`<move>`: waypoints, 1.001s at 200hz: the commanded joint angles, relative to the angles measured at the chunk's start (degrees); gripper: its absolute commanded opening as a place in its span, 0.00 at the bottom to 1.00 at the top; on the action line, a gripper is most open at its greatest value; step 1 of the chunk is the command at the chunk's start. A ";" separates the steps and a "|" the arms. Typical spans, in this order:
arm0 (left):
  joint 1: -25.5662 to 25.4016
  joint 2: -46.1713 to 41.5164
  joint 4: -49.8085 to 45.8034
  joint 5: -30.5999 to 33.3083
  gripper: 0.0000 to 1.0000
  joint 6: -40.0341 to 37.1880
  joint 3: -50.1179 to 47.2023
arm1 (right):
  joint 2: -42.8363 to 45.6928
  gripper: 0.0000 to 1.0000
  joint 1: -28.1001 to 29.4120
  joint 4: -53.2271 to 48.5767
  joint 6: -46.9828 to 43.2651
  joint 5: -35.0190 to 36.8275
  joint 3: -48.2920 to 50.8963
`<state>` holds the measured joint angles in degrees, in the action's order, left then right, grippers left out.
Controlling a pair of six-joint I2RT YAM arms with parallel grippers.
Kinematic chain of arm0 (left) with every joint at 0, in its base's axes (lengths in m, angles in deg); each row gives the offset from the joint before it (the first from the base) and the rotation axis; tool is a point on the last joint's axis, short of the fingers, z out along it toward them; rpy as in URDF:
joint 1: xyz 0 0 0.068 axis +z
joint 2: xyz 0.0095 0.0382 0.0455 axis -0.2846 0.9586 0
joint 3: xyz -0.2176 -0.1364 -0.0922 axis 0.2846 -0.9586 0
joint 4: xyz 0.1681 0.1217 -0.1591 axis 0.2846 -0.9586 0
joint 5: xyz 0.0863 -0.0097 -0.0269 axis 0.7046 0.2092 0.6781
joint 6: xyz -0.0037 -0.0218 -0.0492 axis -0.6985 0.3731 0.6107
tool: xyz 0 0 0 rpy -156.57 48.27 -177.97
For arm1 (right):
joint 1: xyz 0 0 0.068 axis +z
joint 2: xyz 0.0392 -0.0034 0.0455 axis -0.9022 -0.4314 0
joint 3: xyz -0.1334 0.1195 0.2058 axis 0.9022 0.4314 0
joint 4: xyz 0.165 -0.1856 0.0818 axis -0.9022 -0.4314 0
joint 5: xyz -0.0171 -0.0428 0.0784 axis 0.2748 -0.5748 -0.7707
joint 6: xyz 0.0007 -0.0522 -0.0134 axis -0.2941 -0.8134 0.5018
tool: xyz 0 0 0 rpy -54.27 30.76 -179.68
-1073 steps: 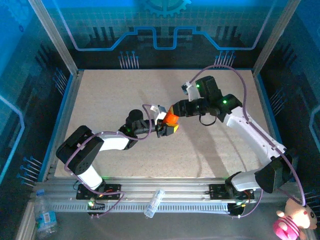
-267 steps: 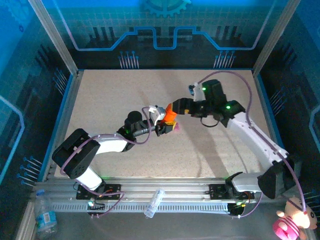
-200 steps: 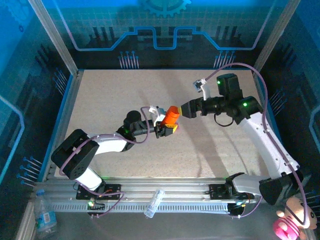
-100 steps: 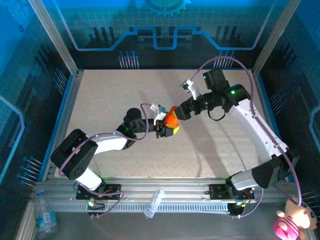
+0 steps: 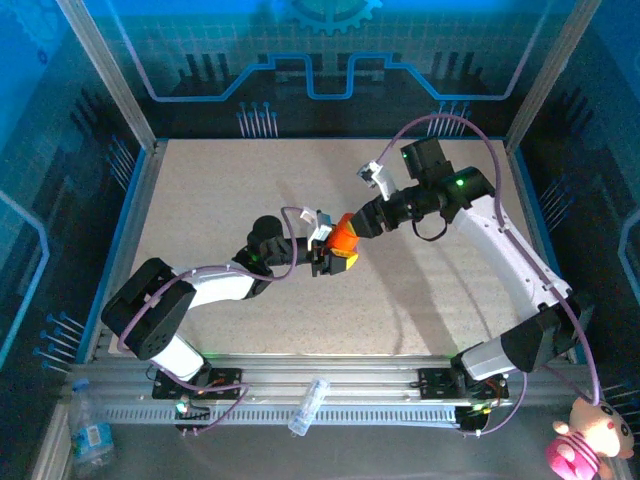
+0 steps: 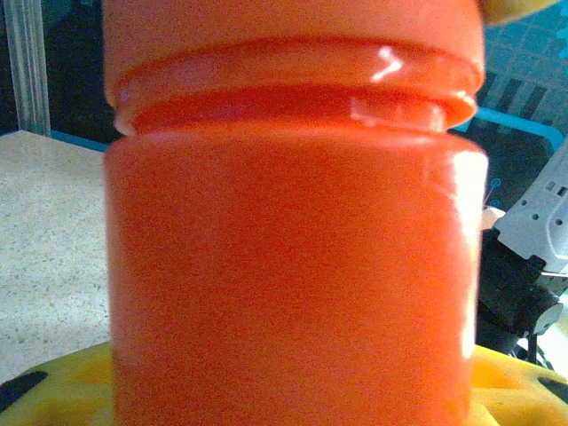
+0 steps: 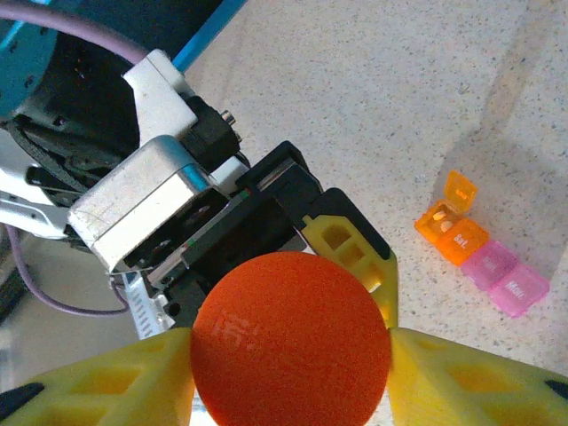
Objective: Sort the pills into containers
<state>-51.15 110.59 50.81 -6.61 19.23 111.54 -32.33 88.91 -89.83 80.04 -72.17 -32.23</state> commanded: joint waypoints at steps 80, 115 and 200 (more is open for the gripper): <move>0.37 -1.32 1.69 4.55 0.00 -2.21 2.43 | 3.73 0.48 6.73 13.36 25.85 16.52 12.19; 0.41 -0.39 1.61 4.76 0.00 -2.41 2.77 | 6.15 0.48 9.15 25.57 40.35 20.44 20.63; 0.36 0.91 3.06 4.51 0.00 -1.34 2.37 | 10.40 0.81 1.62 22.68 33.49 10.77 15.77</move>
<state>-50.27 112.12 46.37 -0.36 18.73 111.58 -24.81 93.94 -64.00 117.29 -55.15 -13.83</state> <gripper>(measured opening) 0.521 0.695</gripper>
